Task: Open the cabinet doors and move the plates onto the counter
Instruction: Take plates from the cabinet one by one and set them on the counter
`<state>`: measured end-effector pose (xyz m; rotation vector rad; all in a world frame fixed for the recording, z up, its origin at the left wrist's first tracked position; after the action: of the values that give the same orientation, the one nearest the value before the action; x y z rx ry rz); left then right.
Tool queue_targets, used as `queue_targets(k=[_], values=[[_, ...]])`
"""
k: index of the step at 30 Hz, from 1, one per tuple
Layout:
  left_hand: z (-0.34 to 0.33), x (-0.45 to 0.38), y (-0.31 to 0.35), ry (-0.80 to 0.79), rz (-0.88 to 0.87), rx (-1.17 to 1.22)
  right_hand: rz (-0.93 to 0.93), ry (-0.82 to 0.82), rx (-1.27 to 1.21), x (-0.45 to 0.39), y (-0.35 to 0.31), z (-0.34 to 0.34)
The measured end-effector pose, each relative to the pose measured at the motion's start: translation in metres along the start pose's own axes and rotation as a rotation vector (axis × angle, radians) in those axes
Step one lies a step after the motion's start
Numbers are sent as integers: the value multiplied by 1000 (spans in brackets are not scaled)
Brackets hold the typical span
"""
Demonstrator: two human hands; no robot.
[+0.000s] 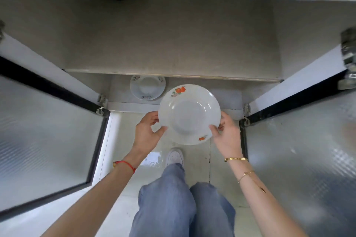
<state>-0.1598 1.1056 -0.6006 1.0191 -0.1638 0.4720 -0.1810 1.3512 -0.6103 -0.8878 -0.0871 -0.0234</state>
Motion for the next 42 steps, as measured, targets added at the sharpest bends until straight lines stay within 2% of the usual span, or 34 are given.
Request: queue_targets(k=[8, 14, 21, 30, 36, 42], values=[[110, 145, 106, 22, 62, -15, -13, -70, -56, 88, -144, 112], [193, 248, 195, 73, 77, 6, 72, -93, -72, 148, -259, 197], [261, 312, 258, 139, 58, 38, 154, -128, -92, 174, -340, 254], [318, 270, 298, 189, 32, 82, 219, -93, -110, 121, -406, 256], [363, 186, 314, 172, 4, 127, 237, -93, -55, 40, -452, 221], [420, 86, 324, 164, -22, 70, 212, -59, 5, -39, -504, 168]])
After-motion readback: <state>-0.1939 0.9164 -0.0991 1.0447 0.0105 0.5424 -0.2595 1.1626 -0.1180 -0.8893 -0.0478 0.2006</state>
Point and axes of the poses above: each hand's wrist, its own x-axis away from the middle knuckle, its own z-axis out of the back of the hand, y = z × x, the point moved 1 cm from there along -x, towards the middle knuckle, and after that the axes turned 8 degrees about z, right-handed, at the moved point
